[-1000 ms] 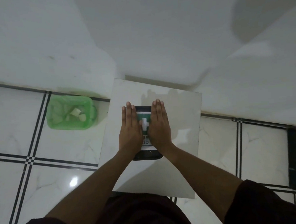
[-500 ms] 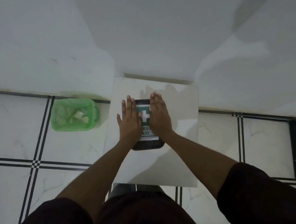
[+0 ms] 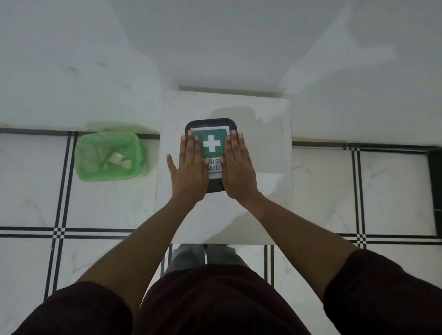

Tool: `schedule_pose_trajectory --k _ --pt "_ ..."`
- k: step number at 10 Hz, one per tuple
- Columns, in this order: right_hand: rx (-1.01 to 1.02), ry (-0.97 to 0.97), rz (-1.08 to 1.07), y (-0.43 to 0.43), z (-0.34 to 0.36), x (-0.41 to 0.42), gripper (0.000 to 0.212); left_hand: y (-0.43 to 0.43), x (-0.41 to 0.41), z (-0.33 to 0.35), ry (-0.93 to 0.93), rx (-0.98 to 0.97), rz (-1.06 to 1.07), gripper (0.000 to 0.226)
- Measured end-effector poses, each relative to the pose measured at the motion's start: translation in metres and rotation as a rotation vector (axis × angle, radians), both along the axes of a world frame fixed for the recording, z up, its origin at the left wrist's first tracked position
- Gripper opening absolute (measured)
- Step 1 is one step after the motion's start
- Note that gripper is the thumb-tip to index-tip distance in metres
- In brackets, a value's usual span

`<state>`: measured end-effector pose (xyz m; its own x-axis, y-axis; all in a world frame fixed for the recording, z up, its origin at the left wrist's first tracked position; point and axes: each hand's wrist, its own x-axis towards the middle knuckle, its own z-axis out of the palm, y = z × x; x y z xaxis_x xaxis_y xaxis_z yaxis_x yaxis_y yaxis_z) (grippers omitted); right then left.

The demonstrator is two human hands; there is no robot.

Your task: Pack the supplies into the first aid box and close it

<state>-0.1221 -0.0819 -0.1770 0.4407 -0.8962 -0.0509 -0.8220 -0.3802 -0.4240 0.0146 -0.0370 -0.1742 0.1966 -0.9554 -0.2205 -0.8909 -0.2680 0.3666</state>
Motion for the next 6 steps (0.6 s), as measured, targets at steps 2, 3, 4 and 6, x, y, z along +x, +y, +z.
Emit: schedule_pose_trajectory --k 2,3,4,6 --pt "0.005 -0.033 -0.037 0.005 -0.001 -0.003 0.055 0.007 0.001 0.003 0.105 -0.036 0.008 0.058" --pt "0.004 -0.06 -0.046 0.009 -0.003 -0.006 0.056 0.017 0.001 -0.002 0.173 -0.085 0.0 0.058" --pt "0.042 -0.026 -0.028 0.009 0.005 -0.007 0.056 0.018 0.001 0.002 0.208 -0.084 0.008 0.057" --pt "-0.053 -0.152 -0.102 -0.031 0.067 -0.009 0.054 -0.012 0.021 0.061 0.23 -0.237 0.03 0.048"
